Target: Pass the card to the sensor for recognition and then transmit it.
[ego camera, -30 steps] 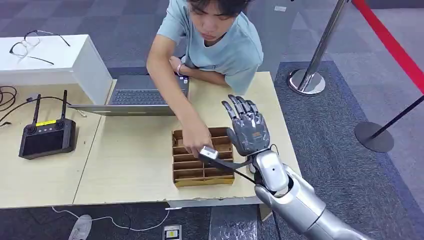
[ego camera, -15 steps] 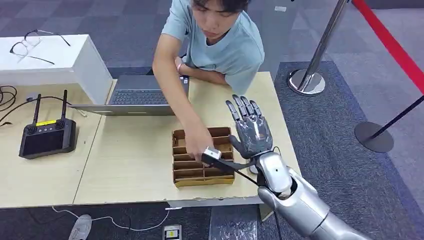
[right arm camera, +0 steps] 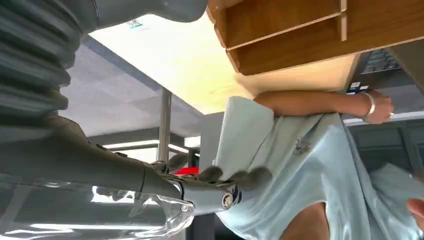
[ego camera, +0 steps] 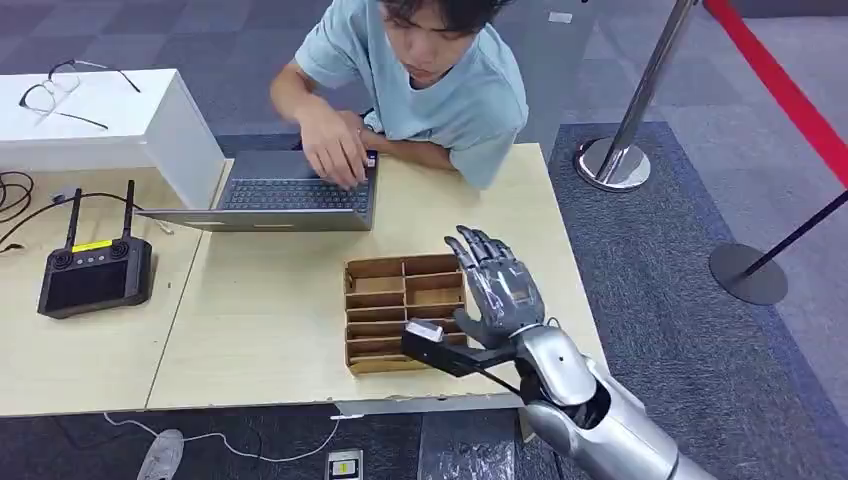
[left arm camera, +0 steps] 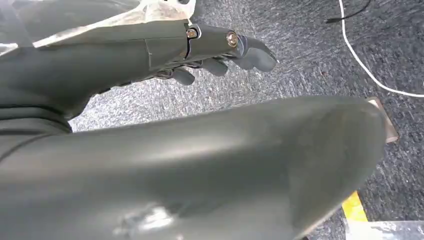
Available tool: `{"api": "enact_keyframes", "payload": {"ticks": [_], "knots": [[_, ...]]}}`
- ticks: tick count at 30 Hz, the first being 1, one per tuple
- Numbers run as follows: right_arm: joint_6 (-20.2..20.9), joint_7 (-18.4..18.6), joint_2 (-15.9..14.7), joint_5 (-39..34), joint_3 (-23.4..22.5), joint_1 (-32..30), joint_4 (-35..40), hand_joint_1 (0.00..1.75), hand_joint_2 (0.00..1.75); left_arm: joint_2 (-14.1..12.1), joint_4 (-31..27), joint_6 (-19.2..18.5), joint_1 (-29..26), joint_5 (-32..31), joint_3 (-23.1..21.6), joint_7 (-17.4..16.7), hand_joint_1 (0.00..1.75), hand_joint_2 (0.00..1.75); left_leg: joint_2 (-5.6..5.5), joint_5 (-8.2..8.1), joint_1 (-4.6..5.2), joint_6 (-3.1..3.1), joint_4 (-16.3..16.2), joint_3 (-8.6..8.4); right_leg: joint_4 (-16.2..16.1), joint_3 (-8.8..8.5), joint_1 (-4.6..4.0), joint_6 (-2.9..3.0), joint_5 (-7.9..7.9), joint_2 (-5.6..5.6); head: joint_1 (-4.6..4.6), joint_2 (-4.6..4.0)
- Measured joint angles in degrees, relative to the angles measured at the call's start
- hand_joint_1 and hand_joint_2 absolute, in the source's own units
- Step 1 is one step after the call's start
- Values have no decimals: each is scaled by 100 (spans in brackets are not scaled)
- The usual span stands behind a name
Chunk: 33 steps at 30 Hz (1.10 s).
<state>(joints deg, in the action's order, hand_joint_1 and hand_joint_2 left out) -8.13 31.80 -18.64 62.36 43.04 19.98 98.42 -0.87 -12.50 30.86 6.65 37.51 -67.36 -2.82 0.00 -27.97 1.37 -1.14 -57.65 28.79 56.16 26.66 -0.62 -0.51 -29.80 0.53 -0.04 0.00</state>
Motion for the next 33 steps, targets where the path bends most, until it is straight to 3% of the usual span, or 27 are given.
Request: {"api": "enact_keyframes", "payload": {"ticks": [6,7,9,10,15,16,18,20,24,27,29,33], "knots": [[366,127,-129,-59,72,-56,582,51,175,-15,0,28,-15,31,77,9,0,0,0,0,0,0,0,-1,0,-1,0,0,0,0,2,0],[385,131,-135,-85,88,-60,667,113,175,-15,0,39,-18,33,85,15,0,0,0,0,0,0,0,-1,0,-1,0,0,0,0,2,0],[422,147,-142,-138,112,-68,777,113,175,-17,0,46,-20,50,98,26,0,0,1,0,0,0,0,-1,0,-2,0,0,0,0,0,0],[424,147,-147,-177,120,-71,827,141,175,-17,0,46,-20,53,103,39,0,0,1,0,0,0,0,-1,0,-2,0,0,0,0,2,0],[429,147,-162,-275,190,-72,1010,136,175,-17,0,50,-20,66,107,48,0,0,1,0,0,0,0,-1,0,-2,0,0,0,0,2,0],[429,147,-164,-299,205,-73,1034,112,175,-17,0,50,-20,64,109,48,0,0,1,0,0,0,0,-1,0,-2,0,0,0,0,0,0],[427,147,-171,-332,227,-73,1060,103,175,-17,0,50,-20,64,109,46,0,0,0,0,0,0,0,-1,0,-2,0,0,0,0,0,0],[422,144,-179,-338,245,-74,1085,70,175,-20,0,50,-20,64,109,44,0,0,0,0,0,0,0,-1,0,-2,0,0,0,0,0,0],[372,105,-181,-420,282,-74,1085,68,175,-20,0,48,-20,53,109,31,0,0,0,0,0,0,0,-1,0,-2,0,0,0,0,0,0],[328,48,-179,-490,319,-74,1069,58,175,-20,0,44,-20,31,109,28,0,0,0,0,0,0,0,-1,0,-2,0,0,0,0,0,0],[287,20,-177,-540,341,-78,1043,68,175,-20,0,44,-19,20,109,33,0,0,0,0,0,0,0,-1,0,-3,0,0,0,0,2,0],[158,-68,-120,-620,380,-104,895,72,175,-18,0,44,-18,-2,109,48,0,0,0,0,0,0,0,0,0,-3,0,0,0,0,0,0]]}}
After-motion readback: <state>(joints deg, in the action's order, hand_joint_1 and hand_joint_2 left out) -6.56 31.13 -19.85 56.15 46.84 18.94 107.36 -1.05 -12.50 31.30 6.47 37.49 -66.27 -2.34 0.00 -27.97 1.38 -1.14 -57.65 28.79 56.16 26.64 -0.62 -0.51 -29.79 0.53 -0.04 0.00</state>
